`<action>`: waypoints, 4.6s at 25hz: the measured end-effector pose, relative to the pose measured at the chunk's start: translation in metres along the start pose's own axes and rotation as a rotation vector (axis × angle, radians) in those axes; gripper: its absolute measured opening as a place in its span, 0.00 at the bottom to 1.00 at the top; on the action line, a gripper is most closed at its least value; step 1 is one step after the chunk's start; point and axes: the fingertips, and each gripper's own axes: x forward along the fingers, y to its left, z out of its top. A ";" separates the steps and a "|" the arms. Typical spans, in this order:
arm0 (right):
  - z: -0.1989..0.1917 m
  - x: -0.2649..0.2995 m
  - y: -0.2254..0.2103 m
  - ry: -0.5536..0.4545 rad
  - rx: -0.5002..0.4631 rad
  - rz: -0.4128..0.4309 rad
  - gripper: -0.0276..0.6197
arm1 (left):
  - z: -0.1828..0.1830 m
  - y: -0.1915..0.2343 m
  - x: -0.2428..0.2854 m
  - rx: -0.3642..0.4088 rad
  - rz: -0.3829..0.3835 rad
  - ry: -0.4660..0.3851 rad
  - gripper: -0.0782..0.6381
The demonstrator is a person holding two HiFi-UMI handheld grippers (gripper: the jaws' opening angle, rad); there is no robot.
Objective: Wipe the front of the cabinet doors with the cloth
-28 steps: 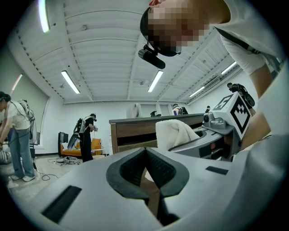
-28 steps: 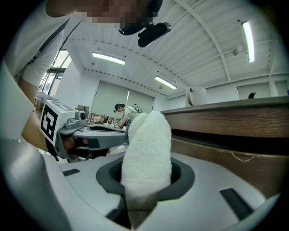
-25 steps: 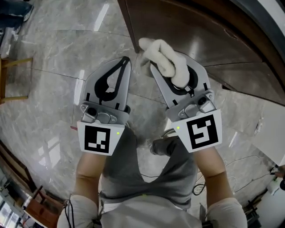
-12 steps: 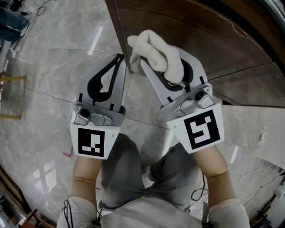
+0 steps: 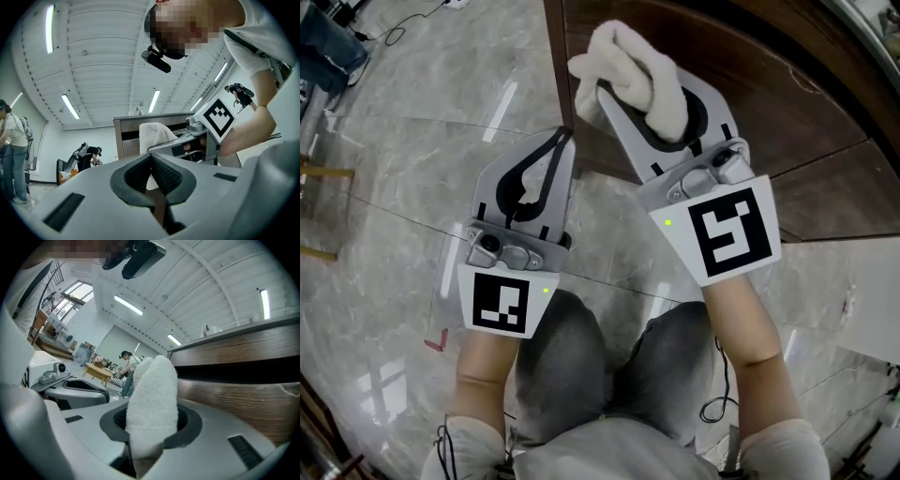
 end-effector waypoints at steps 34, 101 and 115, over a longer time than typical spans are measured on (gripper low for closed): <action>-0.036 -0.062 -0.062 0.011 0.080 -0.121 0.25 | -0.014 -0.053 0.012 0.001 -0.061 -0.006 0.13; -0.150 0.026 0.068 0.133 0.075 0.074 0.25 | -0.087 -0.007 -0.070 -0.034 0.018 0.099 0.13; -0.167 -0.009 0.038 0.152 0.116 -0.003 0.25 | -0.080 -0.028 -0.067 -0.012 0.011 0.090 0.13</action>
